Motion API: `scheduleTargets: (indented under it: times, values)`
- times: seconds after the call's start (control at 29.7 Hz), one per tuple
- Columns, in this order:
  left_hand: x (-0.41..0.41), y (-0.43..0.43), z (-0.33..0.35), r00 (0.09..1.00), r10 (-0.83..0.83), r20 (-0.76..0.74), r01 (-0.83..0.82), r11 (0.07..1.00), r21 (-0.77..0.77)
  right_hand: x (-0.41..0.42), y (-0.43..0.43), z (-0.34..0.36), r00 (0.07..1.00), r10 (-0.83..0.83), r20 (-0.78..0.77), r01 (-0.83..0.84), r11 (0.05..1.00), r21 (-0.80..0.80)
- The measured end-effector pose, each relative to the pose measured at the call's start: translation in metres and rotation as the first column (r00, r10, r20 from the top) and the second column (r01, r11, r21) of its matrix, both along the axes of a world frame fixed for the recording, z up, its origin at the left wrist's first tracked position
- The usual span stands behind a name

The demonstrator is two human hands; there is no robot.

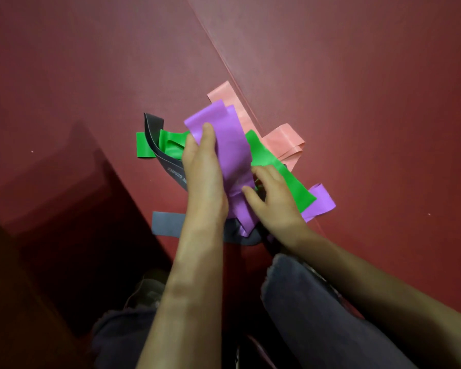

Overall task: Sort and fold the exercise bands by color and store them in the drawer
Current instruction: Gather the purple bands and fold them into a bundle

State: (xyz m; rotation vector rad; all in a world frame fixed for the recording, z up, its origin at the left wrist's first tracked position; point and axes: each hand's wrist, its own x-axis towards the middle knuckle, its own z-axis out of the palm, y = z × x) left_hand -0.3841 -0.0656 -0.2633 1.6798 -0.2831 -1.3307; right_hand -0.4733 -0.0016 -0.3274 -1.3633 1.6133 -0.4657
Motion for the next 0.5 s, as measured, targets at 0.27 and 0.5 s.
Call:
scheduleTargets:
  times: [0.27, 0.5]
  values:
    - [-0.014, 0.023, -0.010, 0.984, -0.163, -0.069, 0.169, 0.980, 0.101, -0.062, 0.005, -0.013, 0.952, 0.045, -0.303, -0.042, 0.999, 0.017]
    - [-0.009, 0.020, -0.010, 0.992, -0.103, -0.066, 0.109, 0.990, 0.087, -0.107, 0.016, -0.033, 0.778, 0.368, -0.509, -0.324, 0.929, 0.178]
